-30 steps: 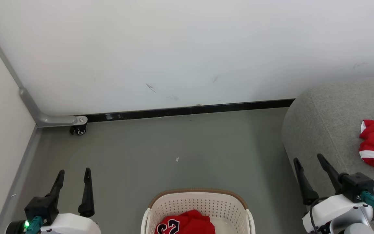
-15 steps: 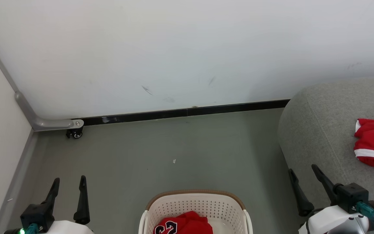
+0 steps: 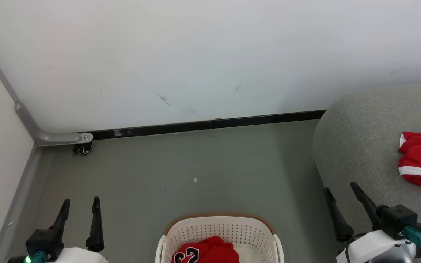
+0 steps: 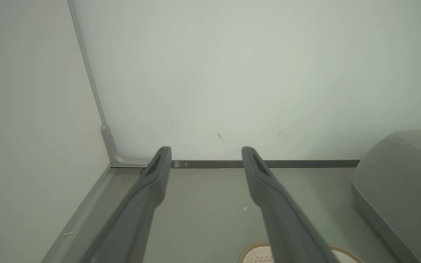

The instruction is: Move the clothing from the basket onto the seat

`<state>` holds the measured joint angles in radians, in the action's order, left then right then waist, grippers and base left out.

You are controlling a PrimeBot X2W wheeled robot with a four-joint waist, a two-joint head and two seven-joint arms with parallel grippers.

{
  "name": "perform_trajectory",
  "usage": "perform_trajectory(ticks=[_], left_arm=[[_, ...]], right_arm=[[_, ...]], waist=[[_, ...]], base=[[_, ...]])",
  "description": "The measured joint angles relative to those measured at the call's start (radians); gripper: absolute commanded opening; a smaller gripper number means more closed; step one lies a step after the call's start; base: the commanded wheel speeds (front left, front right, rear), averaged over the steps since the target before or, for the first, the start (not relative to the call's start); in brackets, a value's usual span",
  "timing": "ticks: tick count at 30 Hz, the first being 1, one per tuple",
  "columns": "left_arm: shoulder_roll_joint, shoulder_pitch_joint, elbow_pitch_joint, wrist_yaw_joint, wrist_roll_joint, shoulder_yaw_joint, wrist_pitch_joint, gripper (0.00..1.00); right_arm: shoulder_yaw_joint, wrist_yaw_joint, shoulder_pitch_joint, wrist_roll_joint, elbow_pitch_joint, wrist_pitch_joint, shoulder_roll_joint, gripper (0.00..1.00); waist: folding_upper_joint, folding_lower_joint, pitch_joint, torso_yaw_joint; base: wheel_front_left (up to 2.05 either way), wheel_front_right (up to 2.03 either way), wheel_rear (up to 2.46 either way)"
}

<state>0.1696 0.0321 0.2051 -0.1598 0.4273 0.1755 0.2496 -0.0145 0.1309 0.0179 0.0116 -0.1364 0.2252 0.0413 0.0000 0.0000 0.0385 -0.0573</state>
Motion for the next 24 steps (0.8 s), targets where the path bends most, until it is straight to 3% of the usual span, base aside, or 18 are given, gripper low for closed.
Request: perform_trajectory(ticks=[12, 24], left_arm=[[-0.004, 0.000, -0.009, 0.006, -0.008, 0.003, 0.000, 1.00], [0.017, 0.012, 0.030, 0.058, -0.065, 0.091, -0.011, 1.00]], right_arm=[[0.028, 0.000, 0.023, 0.024, 0.035, -0.009, 0.000, 1.00], [-0.002, 0.000, 0.031, 0.016, 0.099, -0.008, -0.002, 1.00]], waist=[[0.0000, 0.0001, -0.019, 0.002], [0.0000, 0.0000, -0.053, -0.004]], base=[[0.00, 0.00, 0.00], [0.00, 0.00, 0.00]])
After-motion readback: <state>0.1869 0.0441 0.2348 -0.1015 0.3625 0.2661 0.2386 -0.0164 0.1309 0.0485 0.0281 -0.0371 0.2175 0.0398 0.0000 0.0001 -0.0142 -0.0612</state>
